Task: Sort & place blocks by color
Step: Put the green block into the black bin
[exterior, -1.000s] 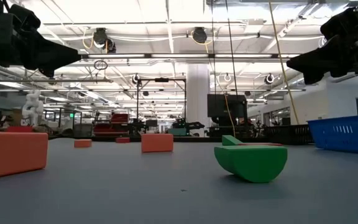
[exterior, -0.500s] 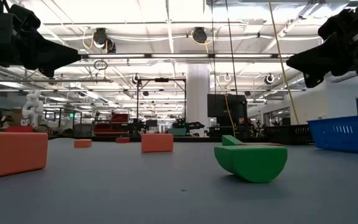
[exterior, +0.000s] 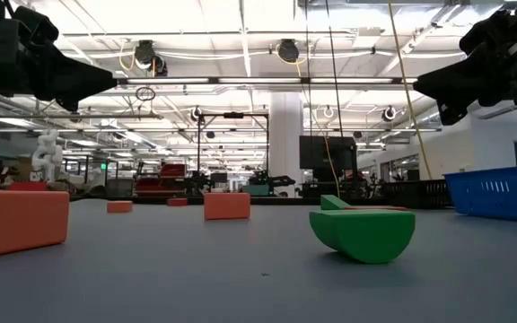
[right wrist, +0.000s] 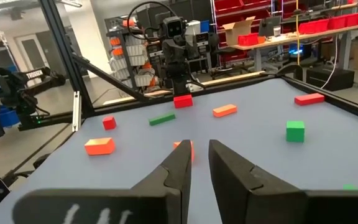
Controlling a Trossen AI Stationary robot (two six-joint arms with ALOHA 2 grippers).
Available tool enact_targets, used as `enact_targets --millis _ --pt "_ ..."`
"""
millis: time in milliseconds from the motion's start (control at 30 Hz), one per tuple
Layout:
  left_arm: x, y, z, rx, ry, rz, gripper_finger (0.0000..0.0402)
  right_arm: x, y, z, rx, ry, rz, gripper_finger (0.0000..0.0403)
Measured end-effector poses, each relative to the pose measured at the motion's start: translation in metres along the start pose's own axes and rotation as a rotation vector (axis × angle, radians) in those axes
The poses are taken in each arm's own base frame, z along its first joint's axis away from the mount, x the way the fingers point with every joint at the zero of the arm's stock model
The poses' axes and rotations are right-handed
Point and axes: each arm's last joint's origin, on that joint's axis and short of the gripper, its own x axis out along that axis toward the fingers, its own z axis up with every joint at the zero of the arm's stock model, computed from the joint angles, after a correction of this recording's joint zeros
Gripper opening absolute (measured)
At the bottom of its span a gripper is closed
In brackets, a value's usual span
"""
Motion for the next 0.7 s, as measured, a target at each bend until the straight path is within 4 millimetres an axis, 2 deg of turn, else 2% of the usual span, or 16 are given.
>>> enact_targets --millis 233,367,467,700 --pt "0.0000 0.0000 -0.0001 0.000 0.000 0.000 0.0118 0.0000 -0.0002 0.0010 -0.086 -0.011 -0.011 0.0049" --pt "0.0000 0.0000 -0.0001 0.000 0.000 0.000 0.0118 -0.0002 -0.0029 0.0011 -0.094 -0.020 -0.104 0.0052" --pt "0.0000 0.0000 0.0000 0.000 0.000 0.000 0.0118 -0.0003 -0.0047 -0.0001 -0.126 -0.010 -0.159 0.0061" --pt "0.0000 0.0000 -0.0001 0.000 0.000 0.000 0.0118 -0.0004 -0.0043 0.0024 -0.100 -0.039 -0.160 0.0092"
